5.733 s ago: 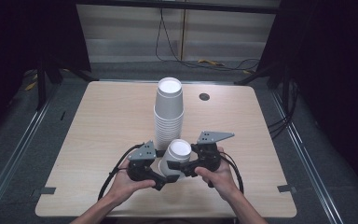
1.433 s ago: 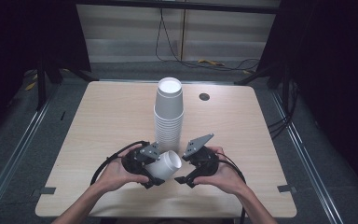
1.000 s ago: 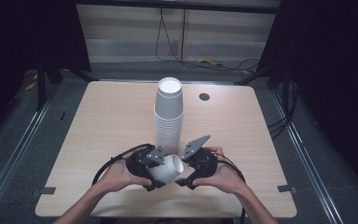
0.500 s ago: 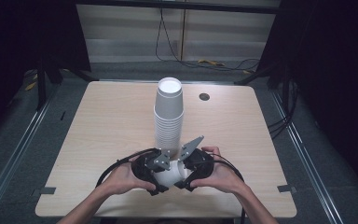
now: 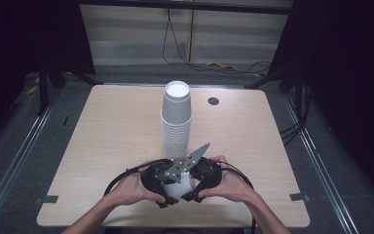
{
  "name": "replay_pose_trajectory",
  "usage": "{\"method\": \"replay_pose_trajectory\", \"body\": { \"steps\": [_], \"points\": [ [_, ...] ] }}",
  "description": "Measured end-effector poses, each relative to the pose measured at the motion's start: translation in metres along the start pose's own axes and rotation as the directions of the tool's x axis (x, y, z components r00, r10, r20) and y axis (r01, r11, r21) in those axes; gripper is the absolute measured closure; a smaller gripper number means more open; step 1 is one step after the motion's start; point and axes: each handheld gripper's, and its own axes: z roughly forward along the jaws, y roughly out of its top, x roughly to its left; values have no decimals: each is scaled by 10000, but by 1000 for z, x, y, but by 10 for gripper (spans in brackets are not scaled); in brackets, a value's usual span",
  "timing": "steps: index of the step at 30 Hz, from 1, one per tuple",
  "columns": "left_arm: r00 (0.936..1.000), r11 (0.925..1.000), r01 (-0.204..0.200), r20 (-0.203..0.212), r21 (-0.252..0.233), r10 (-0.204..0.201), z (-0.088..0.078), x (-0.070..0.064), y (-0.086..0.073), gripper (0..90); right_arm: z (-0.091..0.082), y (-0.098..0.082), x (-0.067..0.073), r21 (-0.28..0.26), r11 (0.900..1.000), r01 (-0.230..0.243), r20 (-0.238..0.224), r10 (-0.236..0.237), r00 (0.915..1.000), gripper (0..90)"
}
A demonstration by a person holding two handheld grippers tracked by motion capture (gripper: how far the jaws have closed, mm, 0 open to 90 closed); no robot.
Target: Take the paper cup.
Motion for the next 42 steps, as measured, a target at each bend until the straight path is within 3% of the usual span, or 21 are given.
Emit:
{"method": "replay_pose_trajectory", "body": {
  "steps": [6, 11, 13, 14, 15, 19, 24, 42],
  "points": [
    [9998, 9998, -198, -5, 83, 198, 4, -1, 0, 155, 3, 0, 0, 97, 9997, -231, -209, 233, 9995, 209],
    [9994, 9994, -346, 67, 79, 346, 3, -3, -1, 155, 3, 1, 1, 212, 9997, -157, -271, 163, 9995, 225],
    [9981, 9983, -574, 227, -117, 577, 1, -2, -1, 153, 2, -1, 0, 240, 9997, -17, -423, 28, 9991, 230],
    [9992, 9989, -410, 24, -207, 410, 0, -3, -2, 152, 1, -1, 1, 165, 9998, -62, -370, 68, 9993, 232],
    [9991, 9988, -410, 83, -266, 413, -1, -3, -2, 152, 0, -1, 0, 135, 9999, -33, -397, 38, 9992, 233],
    [9978, 9956, -664, -70, -668, 661, -4, -2, -2, 141, -3, -2, 1, 100, 9999, -120, -450, 125, 9989, 234],
    [9991, 9920, -409, 10, -1191, 413, -6, 0, -6, 134, -5, -4, 1, 71, 9998, -164, -396, 167, 9991, 233],
    [9980, 9862, -581, -325, -1550, 537, -14, 1, -11, 127, -5, -3, 0, 89, 9995, -296, -307, 298, 9991, 233]
  ]
}}
